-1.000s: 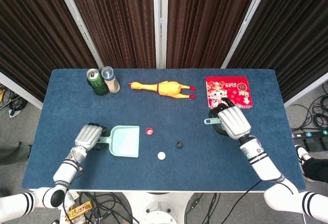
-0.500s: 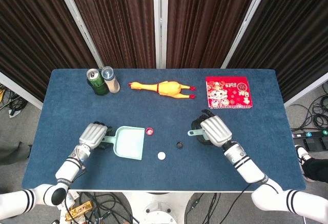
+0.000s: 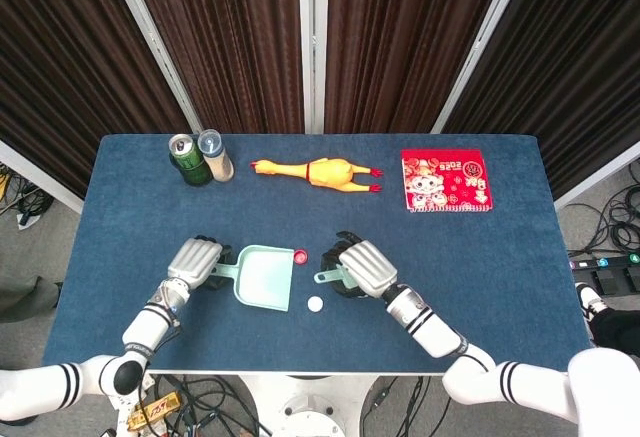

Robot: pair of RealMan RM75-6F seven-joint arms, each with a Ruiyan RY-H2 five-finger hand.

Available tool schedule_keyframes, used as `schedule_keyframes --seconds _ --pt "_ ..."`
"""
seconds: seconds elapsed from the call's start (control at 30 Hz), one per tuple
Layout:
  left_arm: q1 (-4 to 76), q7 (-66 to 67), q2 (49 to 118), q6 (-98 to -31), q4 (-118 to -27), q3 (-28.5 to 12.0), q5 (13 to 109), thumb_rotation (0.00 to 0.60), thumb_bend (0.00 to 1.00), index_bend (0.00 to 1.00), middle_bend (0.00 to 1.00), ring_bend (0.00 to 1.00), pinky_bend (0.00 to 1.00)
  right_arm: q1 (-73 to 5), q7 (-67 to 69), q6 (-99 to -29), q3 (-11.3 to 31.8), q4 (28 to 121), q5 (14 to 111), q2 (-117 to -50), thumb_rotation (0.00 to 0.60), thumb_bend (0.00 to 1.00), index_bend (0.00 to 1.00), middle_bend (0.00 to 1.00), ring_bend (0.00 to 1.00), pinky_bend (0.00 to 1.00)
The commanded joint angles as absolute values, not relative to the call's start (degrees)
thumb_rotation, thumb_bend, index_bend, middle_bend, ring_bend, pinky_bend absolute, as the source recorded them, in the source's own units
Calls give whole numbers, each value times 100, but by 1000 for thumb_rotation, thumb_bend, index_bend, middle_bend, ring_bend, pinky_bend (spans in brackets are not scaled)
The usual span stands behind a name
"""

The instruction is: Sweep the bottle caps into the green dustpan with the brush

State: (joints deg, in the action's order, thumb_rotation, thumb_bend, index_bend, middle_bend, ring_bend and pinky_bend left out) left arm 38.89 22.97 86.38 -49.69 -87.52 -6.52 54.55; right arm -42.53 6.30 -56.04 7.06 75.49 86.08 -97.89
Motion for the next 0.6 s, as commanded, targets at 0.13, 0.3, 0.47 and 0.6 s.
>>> schedule_keyframes --seconds 0.13,0.3,0.47,0.6 --pt "4041 2454 8719 -4954 -8867 -674 5239 600 366 537 490 329 264 -4394 832 -5663 777 7268 8639 -10239 600 569 804 708 339 159" --pt "4206 2585 8823 -4940 -8900 -724 5031 600 366 537 492 329 265 -4471 1000 -5672 843 7170 8614 -10432 600 570 804 707 338 159" --pt "4402 2756 8976 -4939 -8893 -765 4849 600 366 537 493 329 265 -4513 1087 -5656 859 7080 8586 -10510 600 571 803 708 339 159" --pt "4568 2876 9089 -4922 -8879 -811 4695 600 366 537 494 329 266 -4505 1164 -5705 841 7073 8606 -10501 600 572 803 707 339 159"
